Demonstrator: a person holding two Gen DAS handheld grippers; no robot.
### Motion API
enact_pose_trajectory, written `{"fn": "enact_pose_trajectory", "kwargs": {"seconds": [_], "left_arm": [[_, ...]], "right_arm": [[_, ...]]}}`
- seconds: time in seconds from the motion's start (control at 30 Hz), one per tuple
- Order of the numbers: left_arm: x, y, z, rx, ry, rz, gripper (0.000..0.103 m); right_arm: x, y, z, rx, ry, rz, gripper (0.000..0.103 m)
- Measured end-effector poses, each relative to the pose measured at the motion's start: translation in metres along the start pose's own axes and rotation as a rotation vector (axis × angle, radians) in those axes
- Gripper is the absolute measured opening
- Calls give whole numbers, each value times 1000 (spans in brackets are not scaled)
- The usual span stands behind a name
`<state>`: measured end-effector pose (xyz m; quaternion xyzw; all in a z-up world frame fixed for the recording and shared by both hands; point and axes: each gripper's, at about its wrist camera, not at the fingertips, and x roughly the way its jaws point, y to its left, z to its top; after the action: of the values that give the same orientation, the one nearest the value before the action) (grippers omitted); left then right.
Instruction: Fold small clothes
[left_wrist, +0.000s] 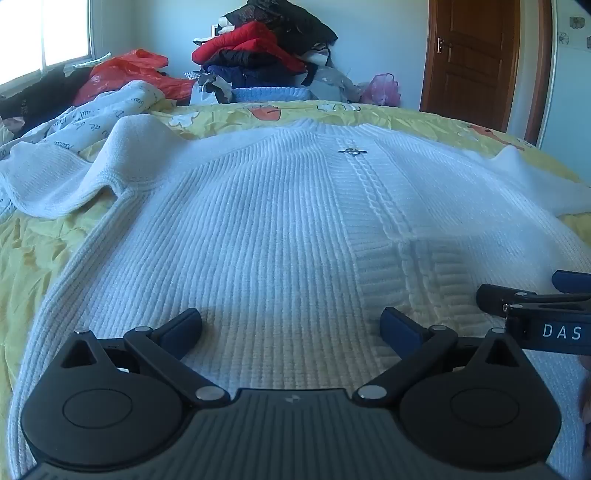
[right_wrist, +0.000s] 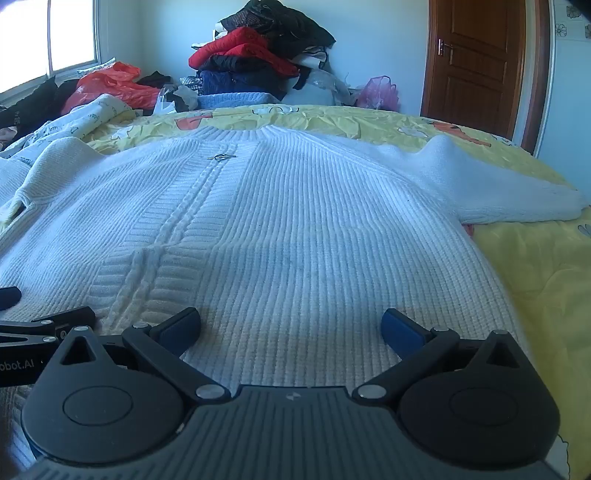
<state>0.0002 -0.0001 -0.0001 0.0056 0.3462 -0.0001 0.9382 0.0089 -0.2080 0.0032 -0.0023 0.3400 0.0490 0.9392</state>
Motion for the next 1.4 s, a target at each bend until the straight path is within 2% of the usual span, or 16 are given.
{"fn": "enact_pose_trajectory", "kwargs": {"seconds": [1.4], "left_arm": [[0, -3, 2, 1, -10, 7, 103]], "right_arm": [[0, 0, 0, 3, -2, 2, 103]]}}
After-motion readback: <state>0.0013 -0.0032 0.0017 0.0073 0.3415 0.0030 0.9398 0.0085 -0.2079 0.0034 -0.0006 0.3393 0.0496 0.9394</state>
